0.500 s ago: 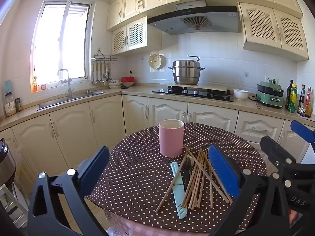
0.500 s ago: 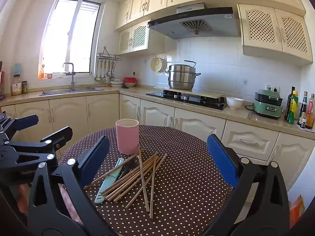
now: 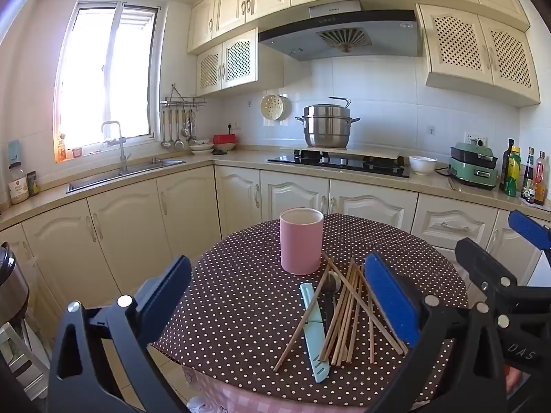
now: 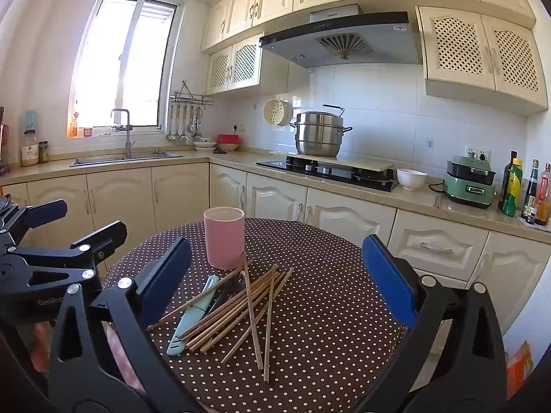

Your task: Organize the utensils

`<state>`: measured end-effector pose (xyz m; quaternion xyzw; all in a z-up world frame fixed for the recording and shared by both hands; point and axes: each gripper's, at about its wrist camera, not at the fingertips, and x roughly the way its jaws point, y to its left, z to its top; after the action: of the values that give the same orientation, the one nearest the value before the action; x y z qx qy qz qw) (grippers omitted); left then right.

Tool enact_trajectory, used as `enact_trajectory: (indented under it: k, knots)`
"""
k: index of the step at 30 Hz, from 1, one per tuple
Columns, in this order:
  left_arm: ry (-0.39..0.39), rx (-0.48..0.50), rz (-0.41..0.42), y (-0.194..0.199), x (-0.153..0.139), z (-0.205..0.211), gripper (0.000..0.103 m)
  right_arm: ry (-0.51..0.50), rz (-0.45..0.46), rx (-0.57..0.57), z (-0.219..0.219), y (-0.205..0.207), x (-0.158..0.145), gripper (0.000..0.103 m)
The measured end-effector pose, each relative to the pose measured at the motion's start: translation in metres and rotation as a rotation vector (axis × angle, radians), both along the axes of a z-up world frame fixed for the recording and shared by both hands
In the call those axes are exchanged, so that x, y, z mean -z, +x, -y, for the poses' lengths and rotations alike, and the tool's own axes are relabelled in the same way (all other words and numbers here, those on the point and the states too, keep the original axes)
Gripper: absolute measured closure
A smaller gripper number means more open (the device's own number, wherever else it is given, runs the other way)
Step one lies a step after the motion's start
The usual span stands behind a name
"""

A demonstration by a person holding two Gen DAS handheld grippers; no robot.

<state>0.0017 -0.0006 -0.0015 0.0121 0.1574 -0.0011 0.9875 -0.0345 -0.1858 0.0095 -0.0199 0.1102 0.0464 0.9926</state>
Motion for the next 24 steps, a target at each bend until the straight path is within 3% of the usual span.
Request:
enact_trajectory:
  k: [24]
  knots:
    - [0.003,0.002,0.000,-0.0022,0.0012,-0.0045,0.004,-0.001,-0.002,0.000,-0.0002,0.0011,-0.0012,0.006]
